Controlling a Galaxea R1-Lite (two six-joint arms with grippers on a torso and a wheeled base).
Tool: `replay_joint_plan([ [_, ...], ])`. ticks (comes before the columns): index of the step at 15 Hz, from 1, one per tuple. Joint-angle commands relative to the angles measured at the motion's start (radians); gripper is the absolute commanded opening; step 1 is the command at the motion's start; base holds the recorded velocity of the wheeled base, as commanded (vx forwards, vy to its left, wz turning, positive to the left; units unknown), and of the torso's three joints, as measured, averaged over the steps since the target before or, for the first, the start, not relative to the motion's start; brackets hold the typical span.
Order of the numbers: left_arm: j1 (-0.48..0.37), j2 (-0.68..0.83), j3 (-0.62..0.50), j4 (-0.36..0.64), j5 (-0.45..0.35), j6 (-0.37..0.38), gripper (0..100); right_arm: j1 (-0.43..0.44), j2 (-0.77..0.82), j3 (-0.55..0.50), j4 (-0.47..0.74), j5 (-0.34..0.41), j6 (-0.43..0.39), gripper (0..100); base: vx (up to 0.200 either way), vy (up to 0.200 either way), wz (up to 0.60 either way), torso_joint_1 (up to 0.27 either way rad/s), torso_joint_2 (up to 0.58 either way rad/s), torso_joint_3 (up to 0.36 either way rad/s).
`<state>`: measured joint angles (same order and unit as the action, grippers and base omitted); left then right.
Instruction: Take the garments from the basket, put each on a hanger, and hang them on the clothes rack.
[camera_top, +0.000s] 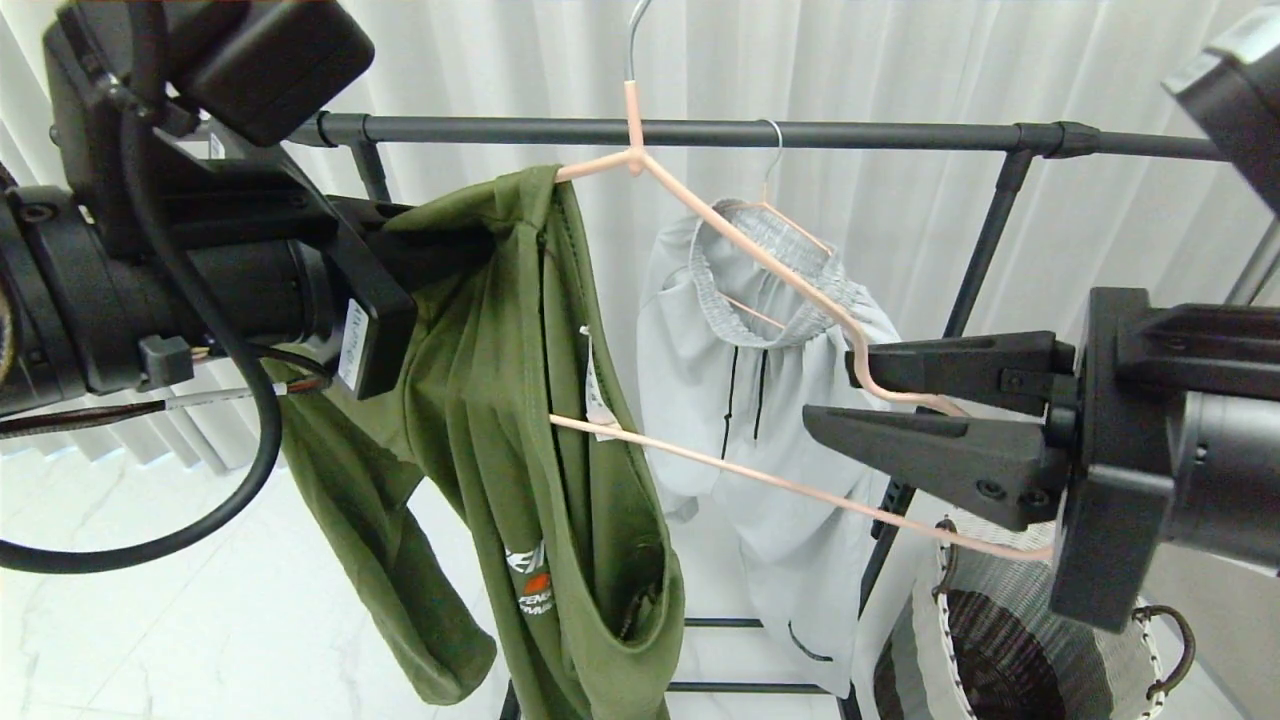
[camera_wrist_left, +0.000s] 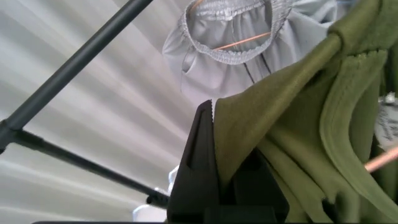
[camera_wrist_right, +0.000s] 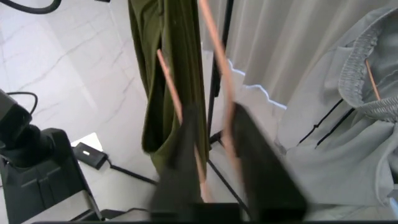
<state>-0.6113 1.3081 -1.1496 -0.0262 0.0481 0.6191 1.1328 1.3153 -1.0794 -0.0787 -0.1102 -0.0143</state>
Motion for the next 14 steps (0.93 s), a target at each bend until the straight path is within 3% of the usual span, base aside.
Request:
replay_joint_plan([
  [1, 0.001, 0.0, 0.004, 0.0, 0.041, 0.007, 0, -0.014, -0.018, 0.003, -0.001, -0.005, -0.001, 100, 0.0, 0.0, 0.0, 0.0, 0.0, 0.0],
  [7, 0.001, 0.016, 0.007, -0.001, 0.274, -0.013, 0, -0.071, -0.016, 0.061, -0.004, -0.123, -0.032, 100, 0.0, 0.0, 0.0, 0.0, 0.0, 0.0],
  [8, 0.001, 0.016, 0.005, -0.001, 0.282, -0.024, 0, -0.073, -0.016, 0.07, -0.006, -0.135, -0.03, 100, 0.0, 0.0, 0.0, 0.0, 0.0, 0.0],
  [11, -0.021, 0.023, -0.019, -0.008, 0.312, -0.177, 0, -0.073, 0.009, 0.095, -0.012, -0.172, -0.007, 100, 0.0, 0.0, 0.0, 0.0, 0.0, 0.0],
  [14, -0.022, 0.037, -0.021, -0.109, 0.311, -0.205, 0, -0.059, 0.104, 0.081, -0.096, -0.175, 0.031, 100, 0.0, 0.0, 0.0, 0.0, 0.0, 0.0],
])
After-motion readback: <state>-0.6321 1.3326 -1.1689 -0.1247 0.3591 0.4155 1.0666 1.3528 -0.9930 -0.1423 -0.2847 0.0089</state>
